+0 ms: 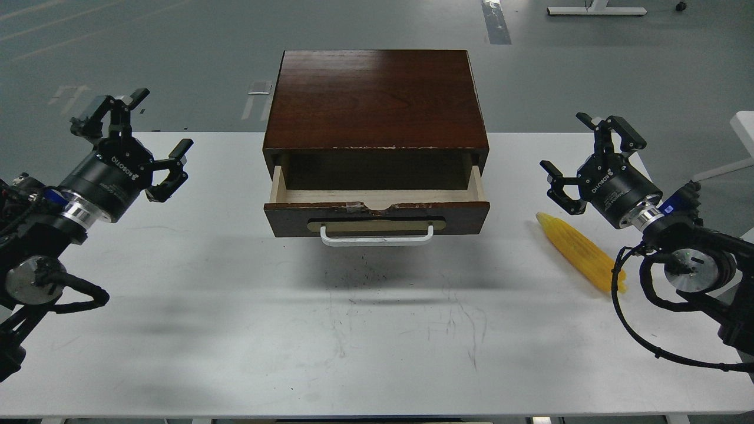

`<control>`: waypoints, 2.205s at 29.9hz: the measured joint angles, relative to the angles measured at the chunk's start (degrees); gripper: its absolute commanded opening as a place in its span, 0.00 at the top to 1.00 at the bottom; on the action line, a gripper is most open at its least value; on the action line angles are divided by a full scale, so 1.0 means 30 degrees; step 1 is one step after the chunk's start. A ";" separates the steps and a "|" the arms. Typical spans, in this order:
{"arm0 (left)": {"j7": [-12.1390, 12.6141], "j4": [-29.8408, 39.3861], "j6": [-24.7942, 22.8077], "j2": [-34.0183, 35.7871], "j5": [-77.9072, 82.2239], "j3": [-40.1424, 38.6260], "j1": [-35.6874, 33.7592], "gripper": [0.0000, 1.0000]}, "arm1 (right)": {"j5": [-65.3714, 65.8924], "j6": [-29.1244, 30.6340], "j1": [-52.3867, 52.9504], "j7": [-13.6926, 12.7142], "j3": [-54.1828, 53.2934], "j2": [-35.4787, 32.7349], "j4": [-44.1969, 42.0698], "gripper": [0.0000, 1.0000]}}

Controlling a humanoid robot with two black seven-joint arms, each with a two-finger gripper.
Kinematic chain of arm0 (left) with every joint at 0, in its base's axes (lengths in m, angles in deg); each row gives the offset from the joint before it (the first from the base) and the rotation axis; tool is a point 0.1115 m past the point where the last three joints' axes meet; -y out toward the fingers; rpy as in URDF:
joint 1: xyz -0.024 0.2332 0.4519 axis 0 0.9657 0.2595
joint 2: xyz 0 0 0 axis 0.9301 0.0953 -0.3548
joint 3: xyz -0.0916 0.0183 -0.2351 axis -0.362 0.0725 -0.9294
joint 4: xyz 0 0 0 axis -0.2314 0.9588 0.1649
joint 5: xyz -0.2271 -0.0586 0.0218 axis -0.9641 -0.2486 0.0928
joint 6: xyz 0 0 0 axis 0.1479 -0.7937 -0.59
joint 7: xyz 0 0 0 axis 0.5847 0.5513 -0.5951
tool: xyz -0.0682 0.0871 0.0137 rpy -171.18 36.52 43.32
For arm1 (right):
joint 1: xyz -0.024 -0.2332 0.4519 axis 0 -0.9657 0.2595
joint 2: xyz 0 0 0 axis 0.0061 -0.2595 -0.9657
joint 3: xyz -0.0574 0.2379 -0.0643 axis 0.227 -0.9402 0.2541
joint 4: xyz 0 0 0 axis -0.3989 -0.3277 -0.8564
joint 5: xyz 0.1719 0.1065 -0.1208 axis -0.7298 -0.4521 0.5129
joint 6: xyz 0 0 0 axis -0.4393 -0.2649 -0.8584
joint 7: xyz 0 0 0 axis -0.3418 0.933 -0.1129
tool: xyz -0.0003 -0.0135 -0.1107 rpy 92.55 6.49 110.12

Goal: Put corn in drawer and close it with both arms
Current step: 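Move the right gripper toward the yellow corn cob on the table, then close the right gripper around the yellow corn cob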

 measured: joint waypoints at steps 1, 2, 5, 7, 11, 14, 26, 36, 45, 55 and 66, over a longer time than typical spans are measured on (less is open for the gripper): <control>0.0013 0.0000 0.0000 -0.0023 0.0000 -0.0060 0.0061 0.01 | 0.0010 -0.0004 0.0001 0.0000 0.0000 0.0006 -0.0001 0.01; 0.0035 0.0001 -0.0003 -0.0043 0.0001 -0.0099 0.0135 0.01 | 0.0013 -0.0005 0.0003 0.0000 0.0000 0.0009 -0.0002 0.01; 0.0139 0.0075 -0.0002 -0.0156 0.0059 -0.0165 0.0338 0.01 | 0.0013 -0.0014 0.0012 0.0000 0.0001 0.0012 -0.0004 0.01; 0.0258 0.0108 0.0002 -0.0225 0.0079 -0.0184 0.0384 0.01 | 0.0034 -0.0017 0.0034 0.0000 0.0001 0.0012 -0.0006 0.01; 0.0300 0.0118 -0.0162 -0.0176 0.0084 -0.0209 0.0386 0.01 | 0.0174 -0.0010 0.0106 0.0000 0.0015 -0.0067 -0.0005 0.01; 0.0300 0.0097 -0.0371 0.0094 0.0083 -0.0210 0.0319 0.01 | 0.0285 0.0069 0.0252 0.0000 0.0035 -0.0192 0.0014 0.00; 0.0019 0.0248 -0.2294 0.1412 0.0148 -0.0070 -0.0230 0.01 | 1.0052 0.0154 0.3365 0.0006 0.1067 -0.3001 0.0647 0.00; -0.0659 0.1203 -0.2298 0.1578 0.1428 -0.0138 -0.0238 0.01 | 2.4591 -0.0034 0.4953 0.0005 0.2057 -0.5355 0.0726 0.00; -0.0721 0.1774 -0.2297 0.1611 0.1697 -0.0223 -0.0213 0.01 | 3.0230 -0.1600 0.4997 0.0000 0.4997 -0.5291 0.0680 0.00; -0.0735 0.2013 -0.2297 0.1749 0.1671 -0.0243 -0.0174 0.01 | 3.1534 -0.1941 0.5062 0.0000 0.6220 -0.4593 -0.0087 0.00; -0.0735 0.2118 -0.2296 0.1774 0.1669 -0.0291 -0.0095 0.01 | 3.1546 -0.2876 0.4876 0.0000 0.7453 -0.3097 -0.0826 0.08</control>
